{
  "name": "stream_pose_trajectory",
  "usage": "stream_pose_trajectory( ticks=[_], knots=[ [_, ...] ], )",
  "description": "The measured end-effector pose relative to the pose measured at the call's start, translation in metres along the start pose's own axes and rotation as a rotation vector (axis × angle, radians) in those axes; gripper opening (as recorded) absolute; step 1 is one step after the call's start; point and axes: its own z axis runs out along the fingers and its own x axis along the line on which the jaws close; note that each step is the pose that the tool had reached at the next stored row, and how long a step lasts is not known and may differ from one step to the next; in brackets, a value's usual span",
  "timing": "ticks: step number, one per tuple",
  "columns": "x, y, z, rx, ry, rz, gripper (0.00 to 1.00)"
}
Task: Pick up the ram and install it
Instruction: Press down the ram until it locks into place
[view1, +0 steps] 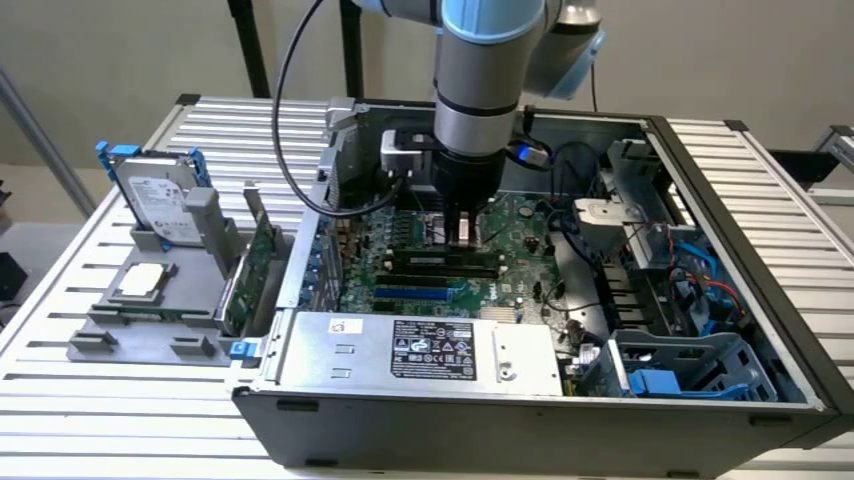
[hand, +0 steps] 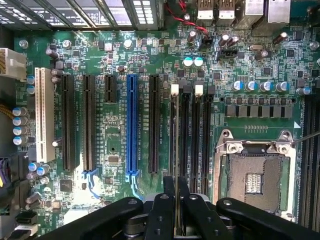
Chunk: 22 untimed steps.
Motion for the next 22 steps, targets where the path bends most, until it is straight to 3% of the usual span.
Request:
stream_pose_trajectory(
  ticks=[6, 16, 17, 22],
  knots=[
    [-0.0003, 0.0001, 0.0018, 0.0, 0.0046, 0.0, 0.0],
    [-0.0017, 0.0002, 0.0059, 0.0, 0.0049, 0.0, 0.0],
    [-0.0017, 0.0002, 0.006, -0.0001, 0.0049, 0.0, 1.0],
    [-0.0016, 0.0002, 0.0022, 0.0002, 0.0047, 0.0, 1.0]
  ],
)
